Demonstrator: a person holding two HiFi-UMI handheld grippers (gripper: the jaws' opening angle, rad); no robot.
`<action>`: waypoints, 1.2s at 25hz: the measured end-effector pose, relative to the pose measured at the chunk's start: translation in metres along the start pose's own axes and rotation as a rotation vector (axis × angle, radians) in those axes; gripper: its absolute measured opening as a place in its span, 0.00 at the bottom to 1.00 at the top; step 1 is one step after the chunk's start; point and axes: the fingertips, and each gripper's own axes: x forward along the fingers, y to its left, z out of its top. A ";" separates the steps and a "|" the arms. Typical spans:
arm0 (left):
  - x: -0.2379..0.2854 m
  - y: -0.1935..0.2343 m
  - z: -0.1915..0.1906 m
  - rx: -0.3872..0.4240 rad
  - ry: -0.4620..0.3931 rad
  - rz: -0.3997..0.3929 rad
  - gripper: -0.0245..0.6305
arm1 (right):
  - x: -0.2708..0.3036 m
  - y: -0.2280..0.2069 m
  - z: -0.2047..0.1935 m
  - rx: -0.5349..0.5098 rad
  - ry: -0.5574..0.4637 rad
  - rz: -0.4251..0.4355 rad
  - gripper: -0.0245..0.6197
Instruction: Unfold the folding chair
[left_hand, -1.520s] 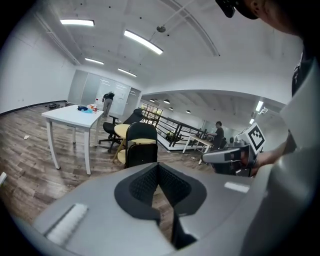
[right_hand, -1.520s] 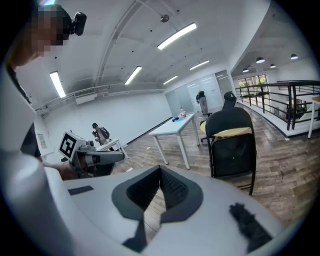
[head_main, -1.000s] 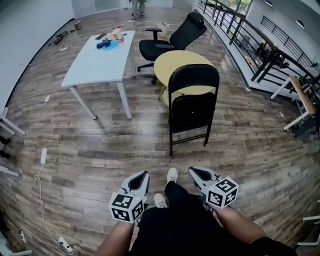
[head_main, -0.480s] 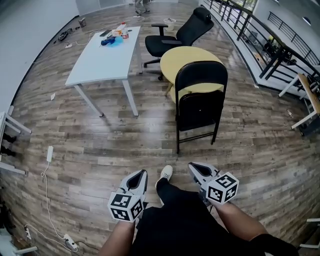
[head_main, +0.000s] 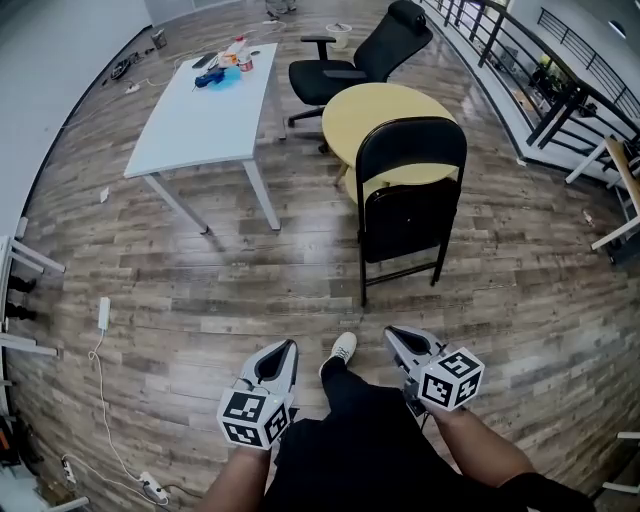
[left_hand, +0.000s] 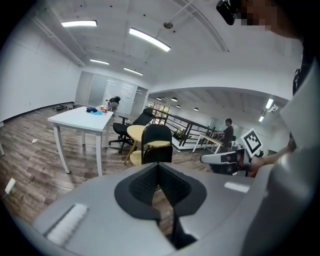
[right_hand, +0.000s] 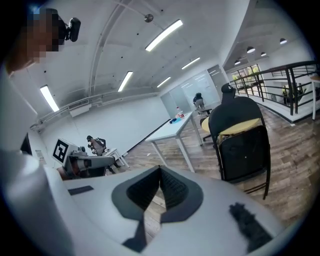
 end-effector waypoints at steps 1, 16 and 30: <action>0.004 0.002 0.004 0.006 0.004 -0.004 0.05 | 0.004 -0.003 0.002 0.005 0.001 -0.003 0.05; 0.083 0.045 0.071 0.107 0.061 -0.057 0.05 | 0.067 -0.072 0.051 0.092 -0.046 -0.078 0.05; 0.171 0.026 0.126 0.283 0.124 -0.203 0.05 | 0.071 -0.134 0.093 0.208 -0.230 -0.188 0.05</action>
